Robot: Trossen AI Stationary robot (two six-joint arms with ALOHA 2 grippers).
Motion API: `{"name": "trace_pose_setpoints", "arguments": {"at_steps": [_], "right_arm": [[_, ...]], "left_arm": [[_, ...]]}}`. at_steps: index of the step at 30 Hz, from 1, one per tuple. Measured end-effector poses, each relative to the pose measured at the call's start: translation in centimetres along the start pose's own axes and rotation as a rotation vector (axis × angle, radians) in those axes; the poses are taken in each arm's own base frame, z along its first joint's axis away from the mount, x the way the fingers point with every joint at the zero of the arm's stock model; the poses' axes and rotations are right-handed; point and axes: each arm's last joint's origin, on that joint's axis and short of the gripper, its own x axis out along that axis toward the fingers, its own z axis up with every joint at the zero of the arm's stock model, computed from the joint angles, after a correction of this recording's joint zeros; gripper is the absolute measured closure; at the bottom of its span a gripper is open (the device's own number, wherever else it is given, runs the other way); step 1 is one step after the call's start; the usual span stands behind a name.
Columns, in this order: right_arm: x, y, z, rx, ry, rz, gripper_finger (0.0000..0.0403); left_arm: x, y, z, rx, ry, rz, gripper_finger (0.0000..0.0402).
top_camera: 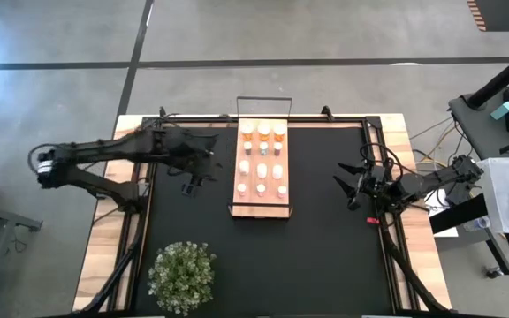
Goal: Pick and place medicine bottles onto shelf by color
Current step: Return to Home Position
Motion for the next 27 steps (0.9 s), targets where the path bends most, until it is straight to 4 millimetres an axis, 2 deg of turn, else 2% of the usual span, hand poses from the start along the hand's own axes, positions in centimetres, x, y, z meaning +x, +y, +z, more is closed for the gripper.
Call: {"name": "trace_pose_setpoints", "arguments": {"at_steps": [4, 8, 12, 18, 27], "right_arm": [[0.0, 0.0, 0.0, 0.0, 0.0, 0.0, 0.0174], [0.0, 0.0, 0.0, 0.0, 0.0, 0.0, 0.0174], [0.0, 0.0, 0.0, 0.0, 0.0, 0.0, 0.0174], [0.0, 0.0, 0.0, 0.0, 0.0, 0.0, 0.0174], [0.0, 0.0, 0.0, 0.0, 0.0, 0.0, 0.0174]], "left_arm": [[-3.2, -0.6, -0.6, -0.115, -0.063, 0.036, 0.0214], [-6.1, -1.5, -1.6, -0.152, -0.149, 0.078, 0.0214], [-7.3, -2.8, -3.3, -0.184, -0.234, 0.105, 0.0214], [-6.6, -4.5, -5.9, -0.279, -0.453, 0.142, 0.0214], [-2.8, -6.5, -9.6, -0.335, -0.617, 0.212, 0.0214]]}}
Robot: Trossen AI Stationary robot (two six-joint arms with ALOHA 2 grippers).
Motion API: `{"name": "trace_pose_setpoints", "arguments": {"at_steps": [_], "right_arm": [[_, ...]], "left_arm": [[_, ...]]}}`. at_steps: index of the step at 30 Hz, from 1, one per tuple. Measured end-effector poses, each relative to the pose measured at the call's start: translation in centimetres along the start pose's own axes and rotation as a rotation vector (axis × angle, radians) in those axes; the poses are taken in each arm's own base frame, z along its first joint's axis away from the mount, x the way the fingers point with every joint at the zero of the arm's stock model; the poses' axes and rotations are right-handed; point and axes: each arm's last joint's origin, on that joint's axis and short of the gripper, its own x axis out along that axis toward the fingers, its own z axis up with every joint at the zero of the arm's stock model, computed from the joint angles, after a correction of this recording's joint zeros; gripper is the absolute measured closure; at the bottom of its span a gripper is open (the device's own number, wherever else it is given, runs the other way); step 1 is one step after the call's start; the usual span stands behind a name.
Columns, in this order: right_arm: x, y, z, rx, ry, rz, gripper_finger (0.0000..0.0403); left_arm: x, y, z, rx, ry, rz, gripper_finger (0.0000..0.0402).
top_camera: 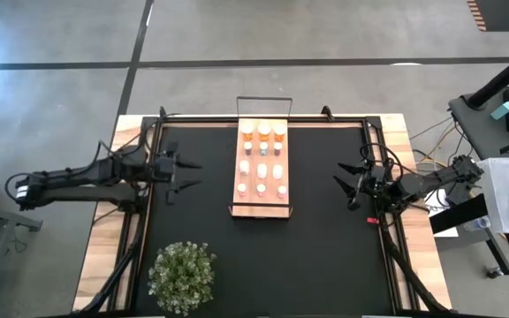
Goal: Pick and place medicine bottles onto shelf by color
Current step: Return to Home Position
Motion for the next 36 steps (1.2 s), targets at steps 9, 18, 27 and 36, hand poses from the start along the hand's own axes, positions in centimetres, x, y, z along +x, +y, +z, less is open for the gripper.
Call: {"name": "trace_pose_setpoints", "arguments": {"at_steps": [9, 18, 27, 36], "right_arm": [[0.0, 0.0, 0.0, 0.0, 0.0, 0.0, 0.0174], [0.0, 0.0, 0.0, 0.0, 0.0, 0.0, 0.0174], [0.0, 0.0, 0.0, 0.0, 0.0, 0.0, 0.0174], [0.0, 0.0, 0.0, 0.0, 0.0, 0.0, 0.0174]], "left_arm": [[-0.3, -0.8, -4.4, -0.172, -0.101, 0.013, 0.0214], [-0.6, -1.2, -7.4, -0.246, -0.274, 0.042, 0.0214], [-0.8, -1.4, -8.8, -0.277, -0.395, 0.071, 0.0214], [-0.8, -1.4, -9.0, -0.32, -0.397, 0.069, 0.0214]]}}
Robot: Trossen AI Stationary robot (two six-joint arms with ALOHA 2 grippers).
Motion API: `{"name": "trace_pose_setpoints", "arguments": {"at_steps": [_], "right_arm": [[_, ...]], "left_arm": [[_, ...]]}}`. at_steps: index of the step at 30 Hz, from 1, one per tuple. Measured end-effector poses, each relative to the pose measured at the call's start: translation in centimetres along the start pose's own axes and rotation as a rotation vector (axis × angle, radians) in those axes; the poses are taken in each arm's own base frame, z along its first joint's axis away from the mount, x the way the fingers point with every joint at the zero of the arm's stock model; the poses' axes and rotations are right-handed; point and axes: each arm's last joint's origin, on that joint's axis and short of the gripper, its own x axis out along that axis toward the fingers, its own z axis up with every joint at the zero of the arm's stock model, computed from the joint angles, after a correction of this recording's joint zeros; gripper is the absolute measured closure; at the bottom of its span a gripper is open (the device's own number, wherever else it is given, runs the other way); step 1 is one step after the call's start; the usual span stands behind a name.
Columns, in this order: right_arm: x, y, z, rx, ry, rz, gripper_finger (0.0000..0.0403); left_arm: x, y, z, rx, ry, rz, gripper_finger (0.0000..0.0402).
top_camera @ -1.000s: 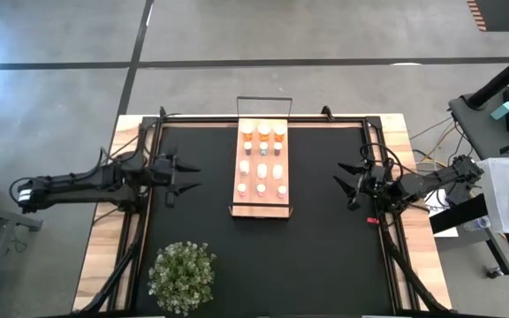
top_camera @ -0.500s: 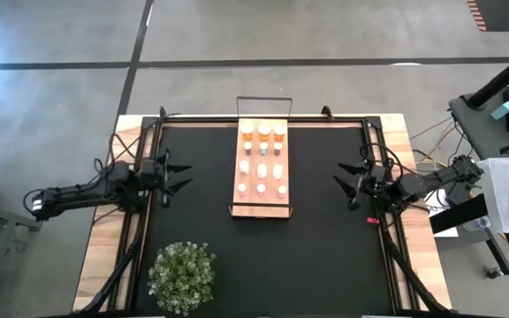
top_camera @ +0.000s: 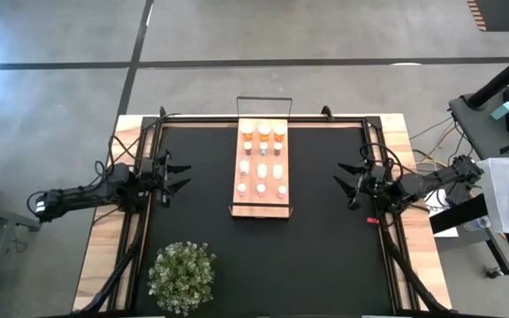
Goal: Pick and place medicine bottles onto shelf by color
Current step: Return to Home Position
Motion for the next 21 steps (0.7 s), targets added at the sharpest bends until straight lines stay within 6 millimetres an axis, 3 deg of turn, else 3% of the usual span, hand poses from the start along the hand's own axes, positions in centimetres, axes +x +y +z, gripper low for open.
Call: {"name": "trace_pose_setpoints", "arguments": {"at_steps": [21], "right_arm": [[0.0, 0.0, -0.01, 0.0, 0.0, 0.0, 0.0174]], "left_arm": [[0.22, 0.07, -0.41, 0.001, 0.038, 0.006, 0.0214]]}}
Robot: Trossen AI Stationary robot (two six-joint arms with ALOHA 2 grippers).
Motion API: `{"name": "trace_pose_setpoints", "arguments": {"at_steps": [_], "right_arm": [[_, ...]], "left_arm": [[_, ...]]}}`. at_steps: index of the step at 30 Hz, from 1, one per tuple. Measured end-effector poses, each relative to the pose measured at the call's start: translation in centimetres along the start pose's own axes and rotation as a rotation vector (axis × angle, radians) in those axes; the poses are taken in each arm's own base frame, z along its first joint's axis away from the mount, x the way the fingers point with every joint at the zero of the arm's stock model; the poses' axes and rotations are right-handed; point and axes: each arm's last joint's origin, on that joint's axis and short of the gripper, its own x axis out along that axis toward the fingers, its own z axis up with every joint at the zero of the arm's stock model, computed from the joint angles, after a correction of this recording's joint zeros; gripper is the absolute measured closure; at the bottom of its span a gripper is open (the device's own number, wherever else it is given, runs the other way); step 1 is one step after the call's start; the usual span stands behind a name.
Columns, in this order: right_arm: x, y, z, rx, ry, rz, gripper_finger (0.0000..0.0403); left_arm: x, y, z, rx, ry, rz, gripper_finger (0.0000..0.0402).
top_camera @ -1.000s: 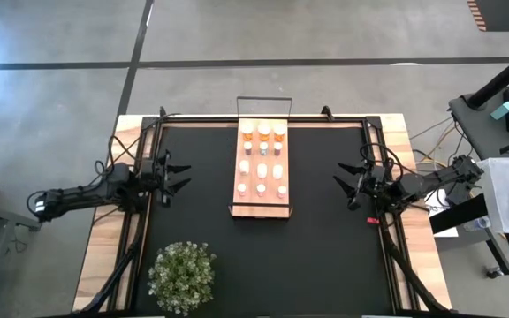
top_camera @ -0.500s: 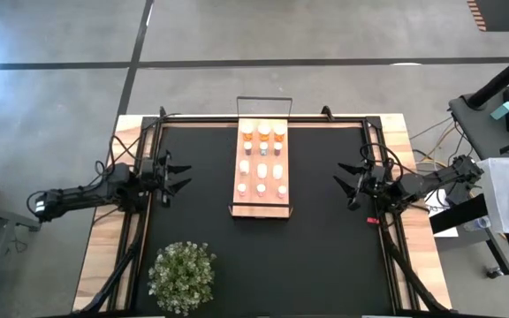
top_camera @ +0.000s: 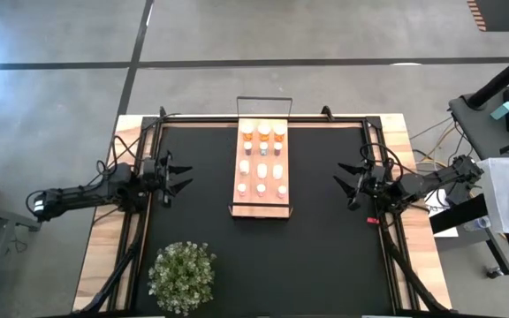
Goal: Pick and place medicine bottles onto shelf by color
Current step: Return to Home Position
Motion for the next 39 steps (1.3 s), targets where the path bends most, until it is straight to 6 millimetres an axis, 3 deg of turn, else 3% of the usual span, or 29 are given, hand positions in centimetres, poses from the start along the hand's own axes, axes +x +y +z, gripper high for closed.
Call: {"name": "trace_pose_setpoints", "arguments": {"at_steps": [39], "right_arm": [[0.0, 0.0, 0.01, 0.0, 0.0, 0.0, 0.0174]], "left_arm": [[0.09, 0.03, -0.17, 0.001, 0.015, 0.002, 0.0214]]}}
